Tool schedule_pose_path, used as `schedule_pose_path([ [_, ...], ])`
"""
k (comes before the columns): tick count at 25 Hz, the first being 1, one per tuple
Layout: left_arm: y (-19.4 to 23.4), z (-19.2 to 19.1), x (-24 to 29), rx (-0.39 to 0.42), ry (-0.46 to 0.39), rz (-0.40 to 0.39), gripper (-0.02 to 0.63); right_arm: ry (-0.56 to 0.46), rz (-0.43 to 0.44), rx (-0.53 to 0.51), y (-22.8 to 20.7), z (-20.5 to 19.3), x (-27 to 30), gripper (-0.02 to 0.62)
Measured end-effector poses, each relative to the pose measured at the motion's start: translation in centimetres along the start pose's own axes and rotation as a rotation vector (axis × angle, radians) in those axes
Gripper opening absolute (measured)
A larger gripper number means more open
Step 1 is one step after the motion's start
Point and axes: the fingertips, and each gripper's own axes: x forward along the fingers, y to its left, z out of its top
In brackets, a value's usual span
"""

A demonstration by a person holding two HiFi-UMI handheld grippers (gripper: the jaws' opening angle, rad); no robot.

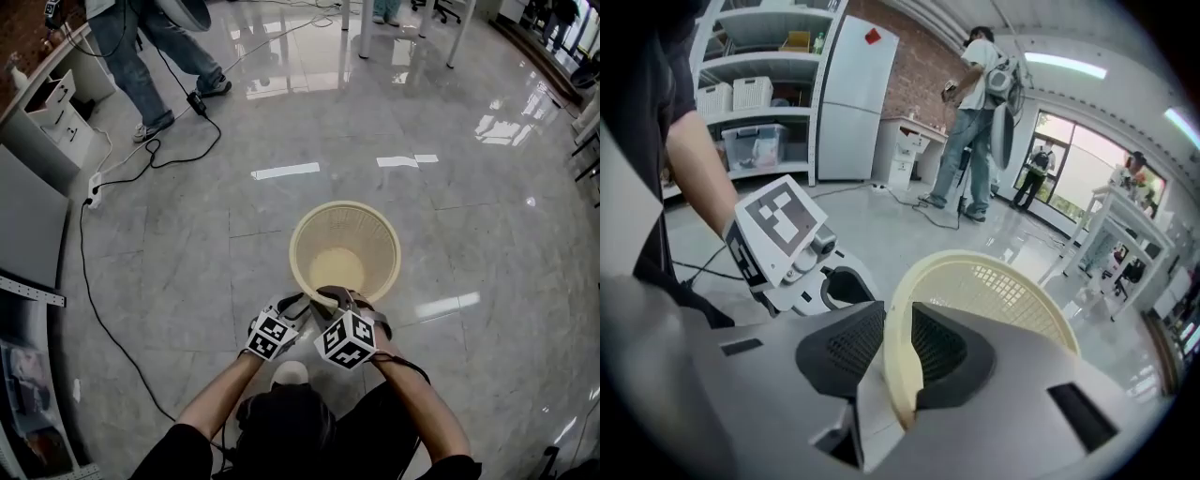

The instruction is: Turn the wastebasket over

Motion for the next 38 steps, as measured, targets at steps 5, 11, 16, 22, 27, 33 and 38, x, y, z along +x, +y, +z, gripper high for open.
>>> schedule_pose_path([
  [5, 1.0, 1.6, -2.9, -0.017, -0.05, 0.01, 0.132, -0.135, -0.132, 0.136, -3.4, 1.9, -2.7, 0.077],
  [11, 2.6, 6.3, -6.0, -0.021, -0.171, 0.048, 0.122, -0.171, -0.252, 0.392, -7.6, -1.8, -5.3, 0.056],
  [16, 1.6, 8.6, -6.2, -0.035, -0.246, 0.02, 0.012, -0.158, -0.41, 0.546, -8.6, -5.5, -6.8, 0.017],
  [22, 0.2, 10.2, -4.9, -0.04, -0.264, -0.005, 0.008, -0.181, -0.442, 0.598, -8.1, -6.9, -7.1, 0.015],
  [27, 0.3, 11.8, -4.3, -0.029, -0.263, -0.022, 0.008, -0.189, -0.453, 0.634, -8.8, -6.8, -7.7, 0.015],
  [33, 0.1, 16.8, -5.4, -0.061, -0.275, -0.059, 0.008, -0.232, -0.45, 0.682, -10.5, -4.0, -11.7, 0.015],
  [38, -1.4, 23.9, -10.8, -0.09, -0.245, -0.05, 0.008, -0.186, -0.438, 0.726, -10.5, 1.7, -17.7, 0.015],
])
